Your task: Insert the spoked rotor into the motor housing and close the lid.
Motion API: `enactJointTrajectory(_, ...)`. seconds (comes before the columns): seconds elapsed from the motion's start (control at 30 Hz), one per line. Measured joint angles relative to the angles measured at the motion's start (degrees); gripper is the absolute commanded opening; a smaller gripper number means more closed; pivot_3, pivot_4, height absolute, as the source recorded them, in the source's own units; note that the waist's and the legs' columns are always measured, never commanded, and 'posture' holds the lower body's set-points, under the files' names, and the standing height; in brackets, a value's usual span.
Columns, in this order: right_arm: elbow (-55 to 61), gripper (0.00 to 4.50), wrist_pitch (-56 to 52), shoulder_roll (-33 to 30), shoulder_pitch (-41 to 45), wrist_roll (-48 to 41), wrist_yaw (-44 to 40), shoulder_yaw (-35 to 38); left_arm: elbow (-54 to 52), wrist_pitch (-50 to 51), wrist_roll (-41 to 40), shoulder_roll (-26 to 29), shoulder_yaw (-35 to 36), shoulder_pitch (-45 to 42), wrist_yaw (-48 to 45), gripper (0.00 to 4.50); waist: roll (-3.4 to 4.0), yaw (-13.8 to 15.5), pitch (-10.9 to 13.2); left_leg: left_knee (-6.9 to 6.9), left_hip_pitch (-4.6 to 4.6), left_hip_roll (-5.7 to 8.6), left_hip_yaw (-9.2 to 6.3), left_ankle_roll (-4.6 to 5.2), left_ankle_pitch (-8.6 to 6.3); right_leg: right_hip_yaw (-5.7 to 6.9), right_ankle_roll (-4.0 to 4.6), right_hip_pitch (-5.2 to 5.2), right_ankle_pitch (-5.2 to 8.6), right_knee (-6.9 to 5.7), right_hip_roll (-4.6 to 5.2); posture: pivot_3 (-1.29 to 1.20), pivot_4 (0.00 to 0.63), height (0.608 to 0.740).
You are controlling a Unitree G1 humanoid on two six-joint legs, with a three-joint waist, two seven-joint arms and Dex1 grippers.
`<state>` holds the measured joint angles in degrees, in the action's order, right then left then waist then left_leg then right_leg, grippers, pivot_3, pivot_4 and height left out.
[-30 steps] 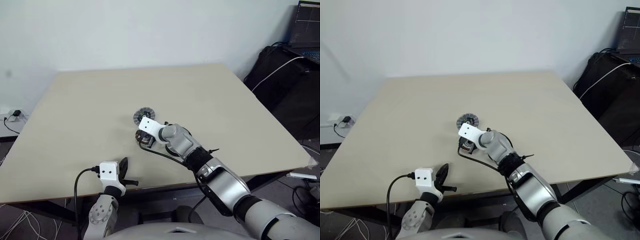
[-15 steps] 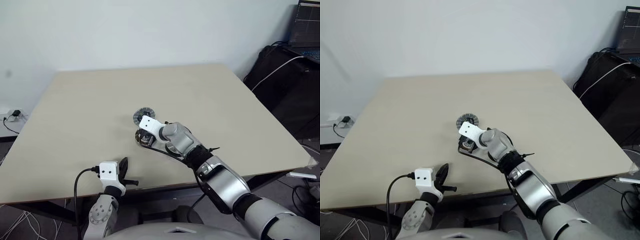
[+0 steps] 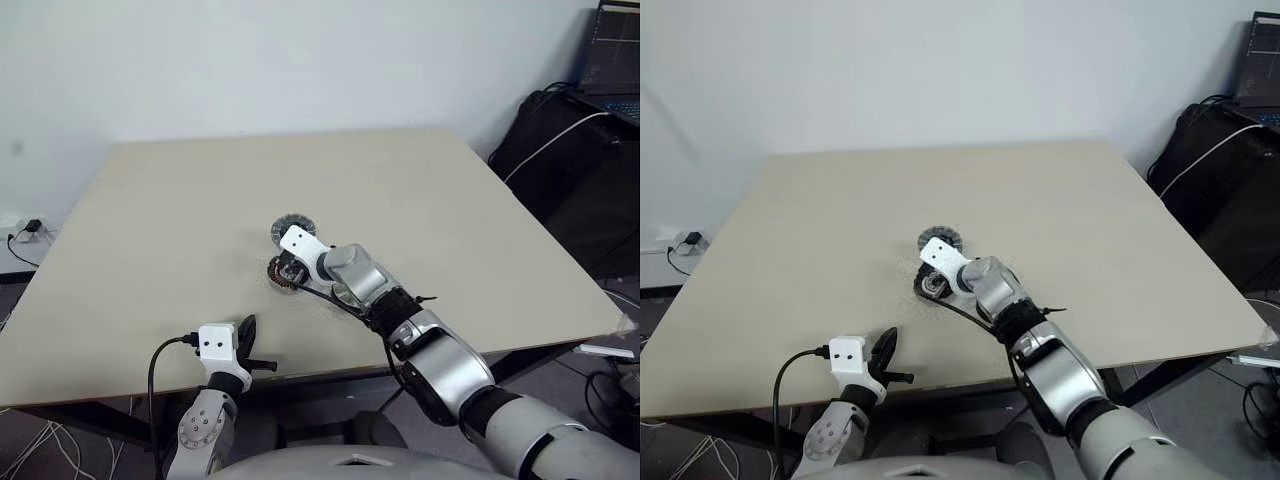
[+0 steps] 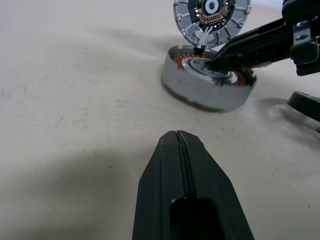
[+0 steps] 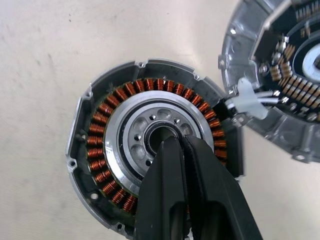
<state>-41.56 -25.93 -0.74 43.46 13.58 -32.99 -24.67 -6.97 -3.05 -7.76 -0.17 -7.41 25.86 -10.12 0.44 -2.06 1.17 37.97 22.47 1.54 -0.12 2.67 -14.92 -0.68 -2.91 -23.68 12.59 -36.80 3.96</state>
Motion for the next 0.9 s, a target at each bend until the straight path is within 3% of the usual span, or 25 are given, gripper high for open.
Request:
enactJointTrajectory(0.27, 3.8, 0.00, 6.0, -1.7, -1.3, 1.9, 0.5, -2.0, 0.0, 0.0, -0.1, 0.0, 0.0, -0.2, -0.1, 0.00, -0.01, 0.0, 0.0, 0.00, -0.01, -0.01, 0.01, 0.22, 0.13, -0.01, 0.00, 0.00, 0.00, 0.00, -0.05, 0.00, 0.000, 0.740)
enactJointTrajectory(0.9, 1.3, 0.00, 2.6, -1.8, 0.3, 3.1, -4.0, -3.5, 0.1, 0.0, -0.1, 0.0, 0.0, -0.2, -0.2, 0.00, -0.01, 0.0, 0.0, 0.00, -0.01, -0.01, 0.00, 0.21, 0.12, -0.01, 0.01, 0.01, 0.00, 0.00, -0.01, 0.00, 0.000, 0.740)
